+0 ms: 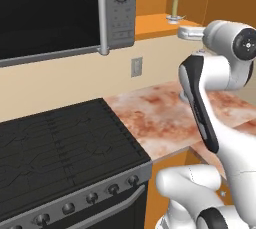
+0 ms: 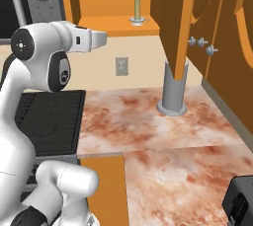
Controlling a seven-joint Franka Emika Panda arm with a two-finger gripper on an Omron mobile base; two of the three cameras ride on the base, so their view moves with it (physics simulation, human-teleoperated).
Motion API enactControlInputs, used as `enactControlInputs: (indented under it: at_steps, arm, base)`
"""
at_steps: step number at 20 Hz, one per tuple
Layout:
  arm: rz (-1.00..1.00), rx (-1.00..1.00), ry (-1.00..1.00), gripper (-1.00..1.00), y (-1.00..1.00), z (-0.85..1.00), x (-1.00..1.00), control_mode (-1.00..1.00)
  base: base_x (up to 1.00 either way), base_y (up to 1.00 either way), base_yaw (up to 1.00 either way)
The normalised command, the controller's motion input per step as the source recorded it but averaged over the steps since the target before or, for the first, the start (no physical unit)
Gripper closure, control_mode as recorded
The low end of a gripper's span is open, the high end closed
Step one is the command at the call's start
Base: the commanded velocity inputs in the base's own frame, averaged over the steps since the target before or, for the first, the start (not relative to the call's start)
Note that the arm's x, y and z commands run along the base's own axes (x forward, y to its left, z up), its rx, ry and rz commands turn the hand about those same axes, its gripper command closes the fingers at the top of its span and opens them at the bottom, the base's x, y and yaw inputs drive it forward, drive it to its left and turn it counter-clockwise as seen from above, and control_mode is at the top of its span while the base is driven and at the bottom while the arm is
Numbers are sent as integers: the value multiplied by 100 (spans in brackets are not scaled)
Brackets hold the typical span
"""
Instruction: Get the candle and the beer from the cabinet and move them to the dining counter.
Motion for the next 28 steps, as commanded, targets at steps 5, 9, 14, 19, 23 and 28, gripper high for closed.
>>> enactControlInputs:
  at_steps: [5, 9, 14, 19, 23, 28]
  arm:
    - [0, 0, -3, -100, 0, 0, 34, -100]
    - [0, 0, -3, -100, 0, 0, 33, -100]
    - [0, 0, -1, -100, 0, 0, 28, -100]
    - [0, 0, 0, -100, 0, 0, 30, -100]
    - [2, 0, 0, -100, 0, 0, 24, -100]
    - [5, 0, 0, -100, -3, 0, 27, -100]
  base:
    - [0, 0, 0]
    - [0, 0, 0]
    - [0, 0, 0]
    - [0, 0, 0]
    - [0, 0, 0]
    - [0, 0, 0]
